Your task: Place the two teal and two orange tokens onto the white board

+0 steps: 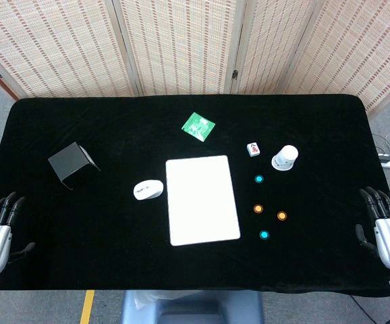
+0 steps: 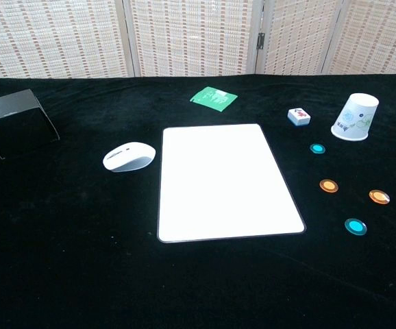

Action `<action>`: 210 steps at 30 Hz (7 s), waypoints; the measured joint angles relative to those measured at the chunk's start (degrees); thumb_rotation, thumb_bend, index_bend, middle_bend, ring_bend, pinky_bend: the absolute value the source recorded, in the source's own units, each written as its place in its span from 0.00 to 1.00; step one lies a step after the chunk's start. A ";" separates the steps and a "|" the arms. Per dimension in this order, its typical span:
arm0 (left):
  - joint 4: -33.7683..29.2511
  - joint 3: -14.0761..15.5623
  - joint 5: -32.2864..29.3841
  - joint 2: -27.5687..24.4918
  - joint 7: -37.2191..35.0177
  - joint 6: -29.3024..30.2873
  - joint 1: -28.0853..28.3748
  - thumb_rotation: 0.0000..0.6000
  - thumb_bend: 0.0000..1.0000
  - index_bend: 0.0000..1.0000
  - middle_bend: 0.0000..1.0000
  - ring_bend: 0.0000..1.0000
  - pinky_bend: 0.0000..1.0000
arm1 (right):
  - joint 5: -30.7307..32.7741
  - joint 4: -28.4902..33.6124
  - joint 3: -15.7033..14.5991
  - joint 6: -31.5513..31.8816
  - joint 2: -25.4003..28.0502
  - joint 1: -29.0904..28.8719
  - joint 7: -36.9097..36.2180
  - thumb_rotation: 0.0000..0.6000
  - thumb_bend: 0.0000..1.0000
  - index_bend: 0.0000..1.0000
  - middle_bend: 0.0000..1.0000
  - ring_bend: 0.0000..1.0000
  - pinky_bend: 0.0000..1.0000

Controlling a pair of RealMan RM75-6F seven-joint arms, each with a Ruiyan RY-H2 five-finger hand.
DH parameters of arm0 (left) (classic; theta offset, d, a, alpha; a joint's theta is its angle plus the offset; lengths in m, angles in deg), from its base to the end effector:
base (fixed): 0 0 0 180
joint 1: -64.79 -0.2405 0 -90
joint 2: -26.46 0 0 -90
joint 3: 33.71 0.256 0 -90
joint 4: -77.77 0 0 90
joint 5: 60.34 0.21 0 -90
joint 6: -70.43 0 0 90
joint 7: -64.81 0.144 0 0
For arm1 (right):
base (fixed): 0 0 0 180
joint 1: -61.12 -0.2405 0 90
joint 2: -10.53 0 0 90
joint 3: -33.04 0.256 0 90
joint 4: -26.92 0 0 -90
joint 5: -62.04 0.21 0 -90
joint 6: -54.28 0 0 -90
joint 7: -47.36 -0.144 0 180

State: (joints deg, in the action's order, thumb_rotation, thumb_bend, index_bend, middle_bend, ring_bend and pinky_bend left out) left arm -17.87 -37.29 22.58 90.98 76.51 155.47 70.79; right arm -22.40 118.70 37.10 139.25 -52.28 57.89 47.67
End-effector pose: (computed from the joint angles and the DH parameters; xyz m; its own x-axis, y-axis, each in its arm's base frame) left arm -0.3012 0.1885 0.1558 0.5148 -0.0068 0.8573 0.8572 0.0202 -0.5146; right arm -0.3215 -0.1766 0.1718 0.4266 0.0070 0.9044 -0.9037 0.0435 0.4259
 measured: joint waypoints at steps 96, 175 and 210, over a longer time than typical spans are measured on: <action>-0.85 0.77 0.40 -1.88 -2.21 0.53 -1.47 1.00 0.20 0.06 0.00 0.01 0.00 | -8.23 -17.77 -6.13 -20.66 -22.48 -20.39 0.02 1.00 0.42 0.47 0.17 0.01 0.00; -0.39 1.09 -0.31 -1.93 -3.80 -1.24 -1.28 1.00 0.20 0.06 0.00 0.01 0.00 | 20.06 -38.45 6.78 -44.38 -32.28 -40.98 10.19 1.00 0.41 0.39 0.15 0.02 0.00; -1.42 1.08 -0.23 -2.58 -3.55 -0.86 -1.35 1.00 0.20 0.06 0.00 0.01 0.00 | 13.03 -29.77 5.76 -39.94 -28.56 -41.00 6.96 1.00 0.41 0.50 0.21 0.04 0.00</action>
State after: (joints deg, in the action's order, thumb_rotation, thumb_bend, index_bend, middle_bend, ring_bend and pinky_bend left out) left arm -19.29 -36.22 22.35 88.40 72.95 154.61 69.44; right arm -9.37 88.93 42.87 99.31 -80.84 16.89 54.63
